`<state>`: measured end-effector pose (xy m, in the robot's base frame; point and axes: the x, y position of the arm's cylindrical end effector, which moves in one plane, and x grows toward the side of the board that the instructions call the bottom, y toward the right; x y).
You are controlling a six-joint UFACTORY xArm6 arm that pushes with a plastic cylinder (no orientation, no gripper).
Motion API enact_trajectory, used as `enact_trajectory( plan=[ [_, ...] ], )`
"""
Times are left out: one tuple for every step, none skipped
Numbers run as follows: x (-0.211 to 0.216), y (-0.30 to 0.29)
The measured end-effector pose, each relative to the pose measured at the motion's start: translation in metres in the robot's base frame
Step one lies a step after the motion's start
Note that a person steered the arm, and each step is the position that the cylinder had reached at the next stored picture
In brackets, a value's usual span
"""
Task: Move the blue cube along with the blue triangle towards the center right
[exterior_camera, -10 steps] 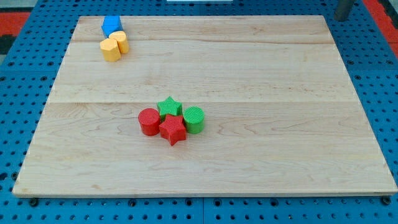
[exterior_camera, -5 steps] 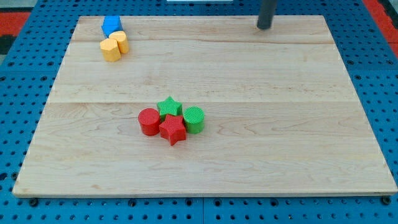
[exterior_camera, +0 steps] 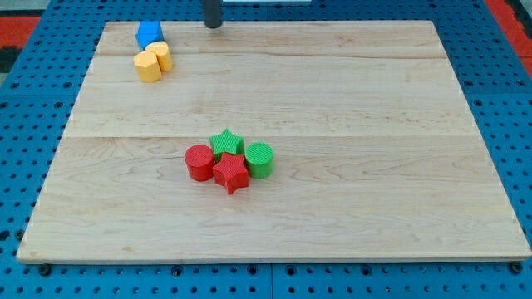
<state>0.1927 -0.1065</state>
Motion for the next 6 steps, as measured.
enact_trajectory(
  plan=[
    [0.0, -0.04],
    [-0.002, -0.082],
    [0.023, -0.102],
    [0.062, -0.115],
    [0.045, -0.112],
    [0.003, -0.167]
  ],
)
